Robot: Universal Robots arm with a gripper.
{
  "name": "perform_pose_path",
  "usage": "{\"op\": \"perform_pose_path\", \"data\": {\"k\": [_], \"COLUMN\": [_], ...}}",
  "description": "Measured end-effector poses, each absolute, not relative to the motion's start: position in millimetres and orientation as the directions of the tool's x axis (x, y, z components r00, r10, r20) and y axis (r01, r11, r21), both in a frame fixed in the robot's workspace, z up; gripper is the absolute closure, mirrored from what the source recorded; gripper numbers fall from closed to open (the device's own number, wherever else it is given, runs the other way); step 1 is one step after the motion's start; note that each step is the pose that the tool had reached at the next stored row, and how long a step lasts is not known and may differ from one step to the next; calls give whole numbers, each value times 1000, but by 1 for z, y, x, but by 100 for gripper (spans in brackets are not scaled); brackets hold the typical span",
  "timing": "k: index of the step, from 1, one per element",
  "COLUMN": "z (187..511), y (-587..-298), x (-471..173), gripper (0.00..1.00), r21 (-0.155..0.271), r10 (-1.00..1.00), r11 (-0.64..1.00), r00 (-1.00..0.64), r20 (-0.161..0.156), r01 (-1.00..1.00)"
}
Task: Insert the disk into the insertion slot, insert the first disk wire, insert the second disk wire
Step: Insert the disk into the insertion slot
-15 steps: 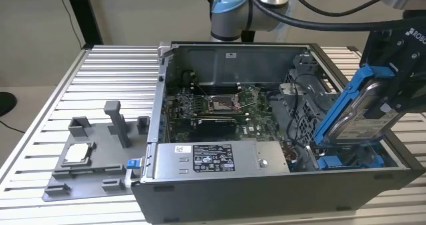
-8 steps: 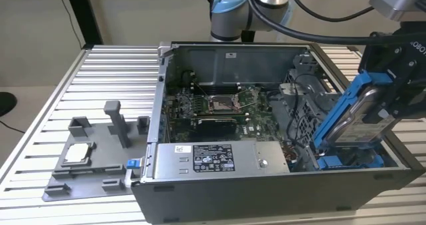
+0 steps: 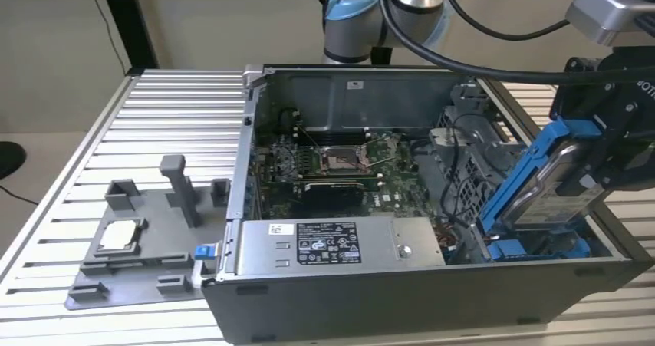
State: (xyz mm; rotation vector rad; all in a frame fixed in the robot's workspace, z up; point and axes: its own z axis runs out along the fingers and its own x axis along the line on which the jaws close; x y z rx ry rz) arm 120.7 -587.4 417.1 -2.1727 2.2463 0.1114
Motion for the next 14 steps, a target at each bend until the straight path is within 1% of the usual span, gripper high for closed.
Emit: {"op": "perform_pose_path", "data": {"k": [14], "z": [411], "y": [-589], "x": [121], "gripper": [100], "r21": [41], "r10": [-998], "r11": [32], "r00": [-34], "r20": [-60], "r01": [-999]}}
